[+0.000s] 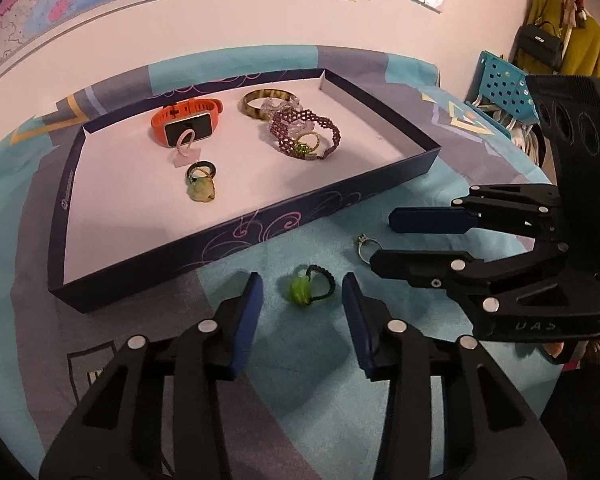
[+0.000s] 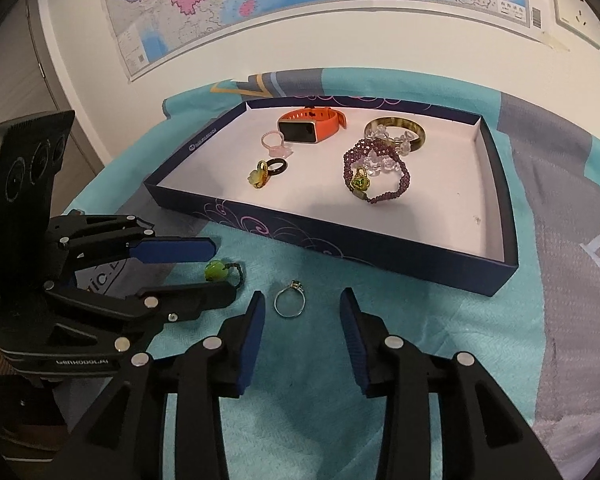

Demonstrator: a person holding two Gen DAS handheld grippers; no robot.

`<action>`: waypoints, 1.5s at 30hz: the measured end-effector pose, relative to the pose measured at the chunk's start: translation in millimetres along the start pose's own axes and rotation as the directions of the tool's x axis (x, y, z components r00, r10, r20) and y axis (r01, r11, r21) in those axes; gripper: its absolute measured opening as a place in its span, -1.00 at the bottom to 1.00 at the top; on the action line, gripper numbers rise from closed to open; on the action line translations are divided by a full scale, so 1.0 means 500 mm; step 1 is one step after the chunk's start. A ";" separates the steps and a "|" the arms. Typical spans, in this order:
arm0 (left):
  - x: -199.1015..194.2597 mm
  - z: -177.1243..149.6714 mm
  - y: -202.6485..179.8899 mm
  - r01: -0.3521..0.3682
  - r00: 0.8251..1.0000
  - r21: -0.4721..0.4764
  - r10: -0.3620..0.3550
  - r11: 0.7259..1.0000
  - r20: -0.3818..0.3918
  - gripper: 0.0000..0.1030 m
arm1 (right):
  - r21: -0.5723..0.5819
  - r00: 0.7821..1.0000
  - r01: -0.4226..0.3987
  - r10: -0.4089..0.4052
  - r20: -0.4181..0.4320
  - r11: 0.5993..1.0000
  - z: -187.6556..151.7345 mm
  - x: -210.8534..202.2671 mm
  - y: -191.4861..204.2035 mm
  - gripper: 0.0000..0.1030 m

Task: Organize jewelry
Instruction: 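Grasp the green beaded hair tie with the left gripper while the right moves to the silver ring, then grasp the silver ring with the right gripper while the left holds the hair tie, then carry the silver ring and green hair tie over the box with both grippers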

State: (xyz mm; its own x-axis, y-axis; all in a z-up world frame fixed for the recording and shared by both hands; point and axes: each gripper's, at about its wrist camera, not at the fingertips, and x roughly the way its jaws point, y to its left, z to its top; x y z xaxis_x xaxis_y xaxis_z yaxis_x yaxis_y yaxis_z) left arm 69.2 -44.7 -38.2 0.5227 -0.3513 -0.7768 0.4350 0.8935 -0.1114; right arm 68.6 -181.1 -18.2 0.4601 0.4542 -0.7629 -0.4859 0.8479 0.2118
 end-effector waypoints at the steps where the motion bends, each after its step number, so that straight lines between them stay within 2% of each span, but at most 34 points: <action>1: 0.001 0.000 0.000 -0.002 1.000 0.000 0.002 1.000 -0.002 -0.34 | -0.003 1.000 0.001 -0.001 0.000 1.000 0.000 0.000 0.001 -0.29; 3: 0.002 0.000 -0.001 -0.011 1.000 0.003 0.011 1.000 -0.002 -0.41 | -0.005 1.000 0.001 -0.001 -0.001 1.000 0.000 0.001 0.003 -0.29; 4: 0.001 0.000 -0.001 -0.009 1.000 0.002 0.009 1.000 -0.003 -0.54 | -0.008 1.000 0.002 -0.002 -0.002 1.000 0.000 0.002 0.005 -0.29; 5: 0.001 0.000 -0.001 -0.010 1.000 0.001 0.010 1.000 -0.003 -0.58 | -0.012 1.000 0.004 -0.004 -0.002 1.000 0.001 0.003 0.008 -0.29; 14: -0.012 -0.007 0.005 -0.008 1.000 -0.015 0.008 1.000 0.011 -0.59 | -0.066 0.999 0.038 -0.039 -0.009 0.997 0.004 0.017 0.034 -0.32; 20: -0.024 -0.012 0.015 -0.010 1.000 -0.040 0.011 0.999 0.024 -0.59 | -0.098 0.996 0.088 -0.090 -0.012 0.991 0.012 0.017 0.044 -0.69; 27: -0.037 -0.016 0.021 -0.010 0.999 -0.054 0.012 0.998 0.035 -0.59 | -0.106 0.995 0.103 -0.104 -0.007 0.989 0.014 0.015 0.046 -0.70; 45: -0.079 -0.006 0.012 -0.024 0.996 -0.045 0.028 0.999 0.088 -0.59 | -0.036 0.995 0.071 -0.068 0.076 0.997 0.020 -0.041 0.019 -0.70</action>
State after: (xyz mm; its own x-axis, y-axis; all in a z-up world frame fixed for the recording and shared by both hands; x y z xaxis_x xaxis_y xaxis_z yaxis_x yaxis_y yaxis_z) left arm 48.7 -24.7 -10.0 0.5972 -0.3494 -0.7220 0.3890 0.9134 -0.1202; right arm 62.2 -179.7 5.6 0.5472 0.4152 -0.7268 -0.4786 0.8675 0.1353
